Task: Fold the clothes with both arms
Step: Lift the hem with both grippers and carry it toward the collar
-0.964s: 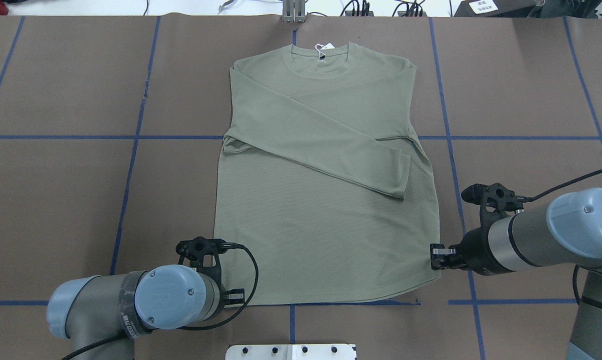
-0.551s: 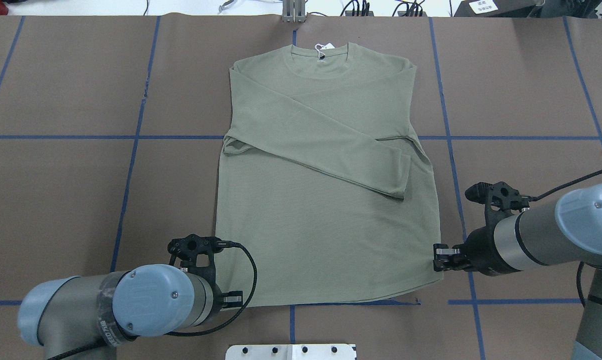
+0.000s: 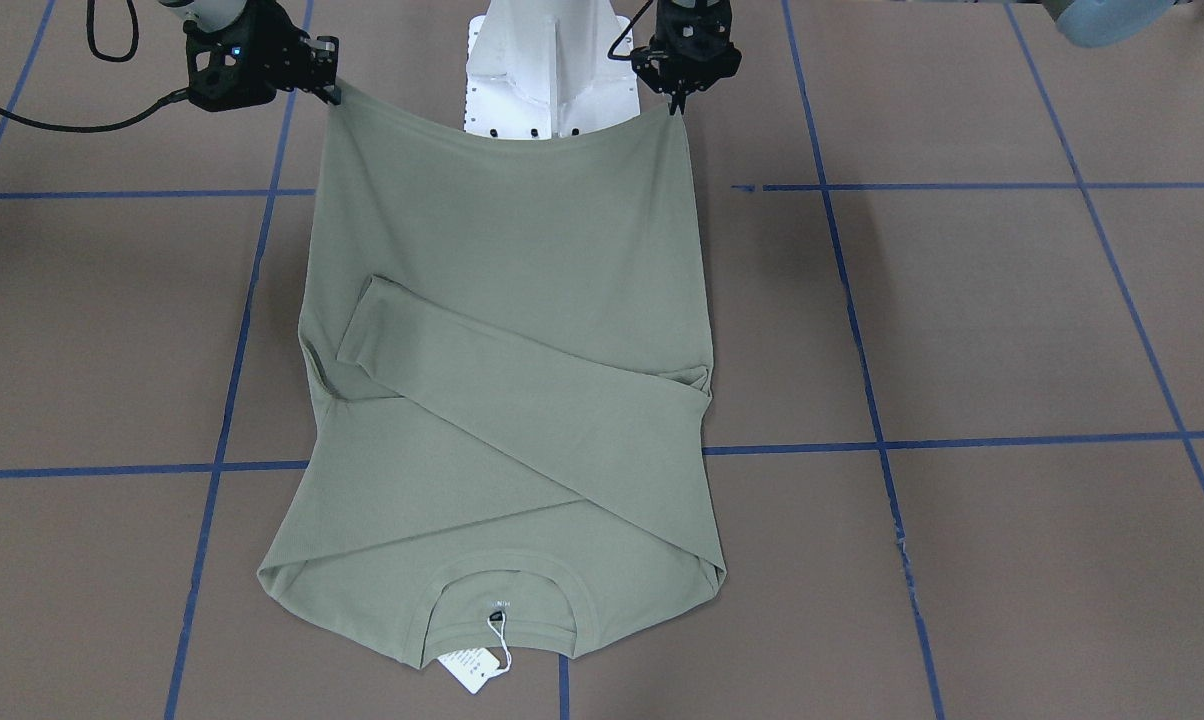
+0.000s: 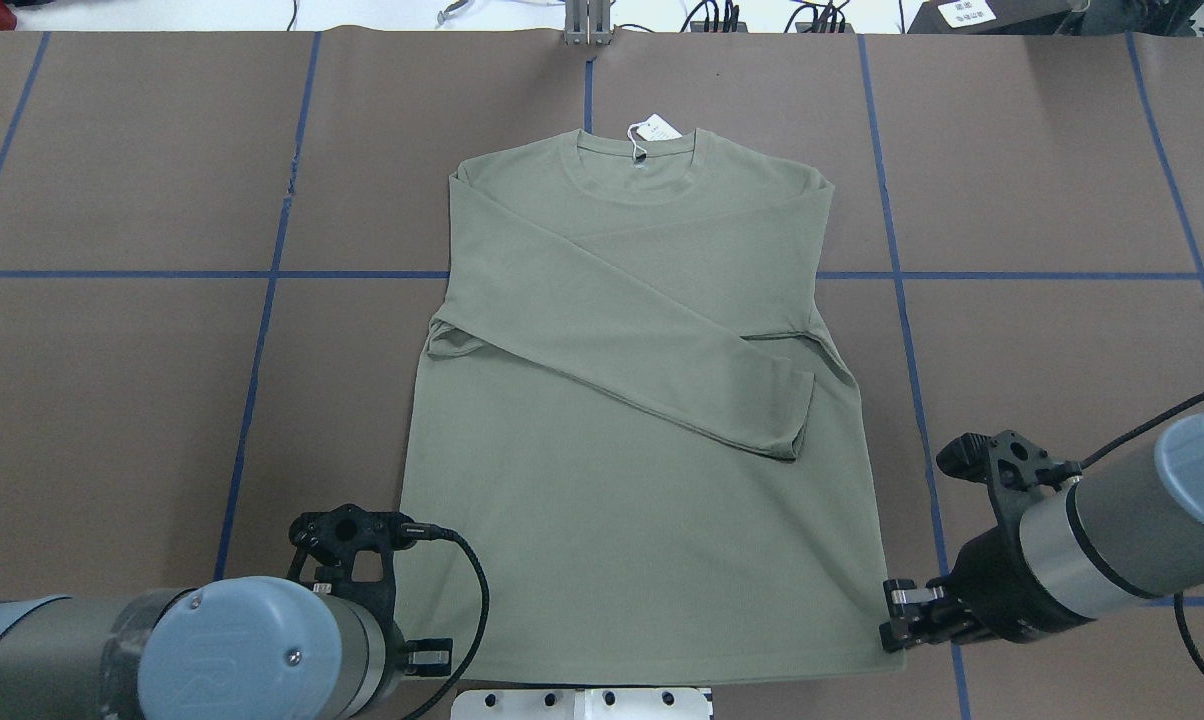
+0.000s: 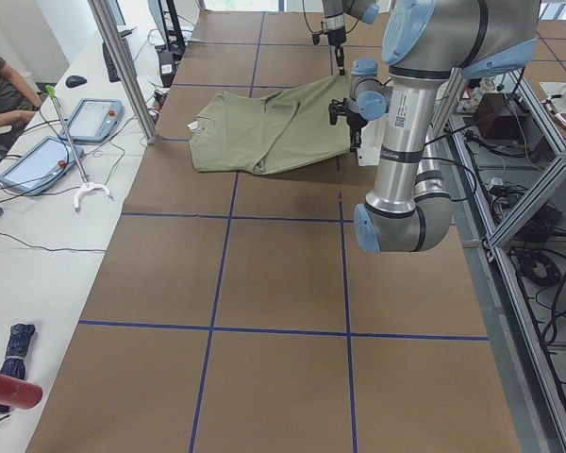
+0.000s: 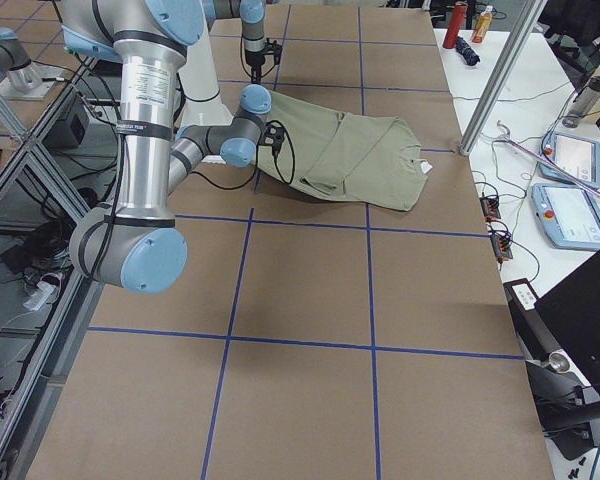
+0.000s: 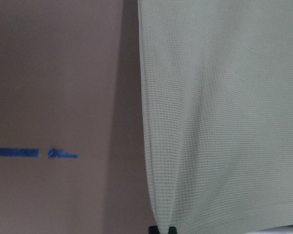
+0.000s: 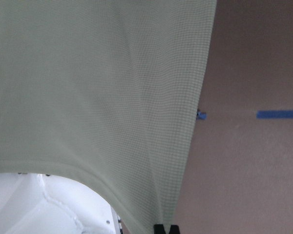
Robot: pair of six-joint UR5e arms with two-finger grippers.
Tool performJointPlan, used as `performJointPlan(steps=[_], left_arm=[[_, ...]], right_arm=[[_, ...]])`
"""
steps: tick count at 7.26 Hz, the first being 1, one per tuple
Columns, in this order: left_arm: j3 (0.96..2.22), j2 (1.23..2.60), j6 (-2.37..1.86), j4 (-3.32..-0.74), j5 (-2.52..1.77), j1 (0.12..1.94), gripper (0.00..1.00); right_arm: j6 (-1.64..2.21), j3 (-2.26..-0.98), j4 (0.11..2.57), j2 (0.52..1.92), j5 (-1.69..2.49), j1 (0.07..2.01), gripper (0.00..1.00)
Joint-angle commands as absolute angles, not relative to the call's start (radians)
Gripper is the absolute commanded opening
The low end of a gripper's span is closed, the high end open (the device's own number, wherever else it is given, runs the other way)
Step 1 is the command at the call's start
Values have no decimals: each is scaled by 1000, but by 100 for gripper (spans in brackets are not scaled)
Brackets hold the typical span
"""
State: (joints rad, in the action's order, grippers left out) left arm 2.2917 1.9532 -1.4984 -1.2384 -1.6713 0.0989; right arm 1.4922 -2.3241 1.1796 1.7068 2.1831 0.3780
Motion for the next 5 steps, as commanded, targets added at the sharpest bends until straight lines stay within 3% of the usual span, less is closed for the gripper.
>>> performJointPlan(steps=[1, 3, 5], left_arm=[[2380, 1954, -1499, -1172, -1677, 39, 0], [2407, 1957, -1508, -1157, -1677, 8, 0], [2387, 1965, -1470, -1163, -1672, 34, 0]], right_arm=[[1587, -2387, 1180, 1727, 2194, 283, 0], [1588, -2387, 1180, 1752, 2195, 265, 0], [1582, -2381, 1180, 1741, 2194, 395, 0]])
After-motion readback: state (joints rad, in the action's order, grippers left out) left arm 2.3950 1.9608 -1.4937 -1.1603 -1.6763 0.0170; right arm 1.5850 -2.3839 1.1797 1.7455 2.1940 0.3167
